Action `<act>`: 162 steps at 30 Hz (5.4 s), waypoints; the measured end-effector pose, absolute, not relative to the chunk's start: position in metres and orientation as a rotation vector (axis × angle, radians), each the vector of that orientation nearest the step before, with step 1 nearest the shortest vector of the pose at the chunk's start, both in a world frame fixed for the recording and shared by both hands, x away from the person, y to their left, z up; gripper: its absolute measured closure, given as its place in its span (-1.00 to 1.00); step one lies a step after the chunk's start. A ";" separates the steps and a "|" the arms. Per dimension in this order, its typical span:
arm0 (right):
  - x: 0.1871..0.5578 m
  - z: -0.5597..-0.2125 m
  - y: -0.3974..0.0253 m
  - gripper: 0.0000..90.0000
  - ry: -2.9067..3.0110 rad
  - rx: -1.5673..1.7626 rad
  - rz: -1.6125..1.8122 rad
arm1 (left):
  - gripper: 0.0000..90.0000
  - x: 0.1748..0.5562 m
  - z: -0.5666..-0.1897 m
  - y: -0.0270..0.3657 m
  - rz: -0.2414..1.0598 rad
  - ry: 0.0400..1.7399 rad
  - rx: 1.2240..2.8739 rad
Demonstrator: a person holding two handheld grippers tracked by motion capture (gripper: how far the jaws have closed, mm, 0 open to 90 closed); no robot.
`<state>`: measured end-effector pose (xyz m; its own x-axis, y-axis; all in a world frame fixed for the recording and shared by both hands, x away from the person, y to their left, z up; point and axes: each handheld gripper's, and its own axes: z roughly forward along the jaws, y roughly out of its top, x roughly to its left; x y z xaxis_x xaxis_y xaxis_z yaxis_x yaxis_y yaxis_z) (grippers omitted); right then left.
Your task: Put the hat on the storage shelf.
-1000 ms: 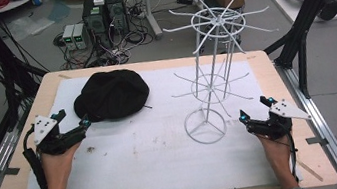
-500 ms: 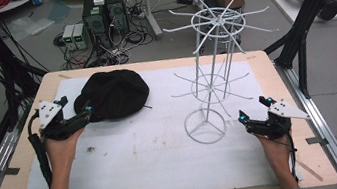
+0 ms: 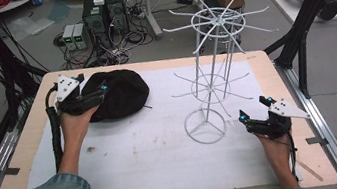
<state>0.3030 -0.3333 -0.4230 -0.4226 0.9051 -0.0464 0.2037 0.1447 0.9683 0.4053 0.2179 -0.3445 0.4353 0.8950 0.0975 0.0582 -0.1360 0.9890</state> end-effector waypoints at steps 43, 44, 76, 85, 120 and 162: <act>0.304 -0.423 -0.335 -0.77 1.759 1.072 1.322 | 0.35 0.455 -0.397 0.206 0.817 0.874 1.854; 0.304 -0.423 -0.335 -0.77 1.759 1.072 1.323 | 0.45 0.455 -0.396 0.206 0.811 0.873 1.855; 0.302 -0.423 -0.334 -0.77 1.756 1.078 1.330 | 0.89 0.423 -0.331 0.245 0.745 0.896 1.560; 0.303 -0.423 -0.334 -0.77 1.757 1.079 1.334 | 0.89 0.415 -0.301 0.255 0.673 0.823 1.454; 0.303 -0.424 -0.335 -0.77 1.761 1.076 1.331 | 0.88 0.391 -0.204 0.247 0.609 0.585 1.337; 0.304 -0.424 -0.336 -0.77 1.757 1.084 1.332 | 0.89 0.381 -0.137 0.225 0.501 0.507 1.174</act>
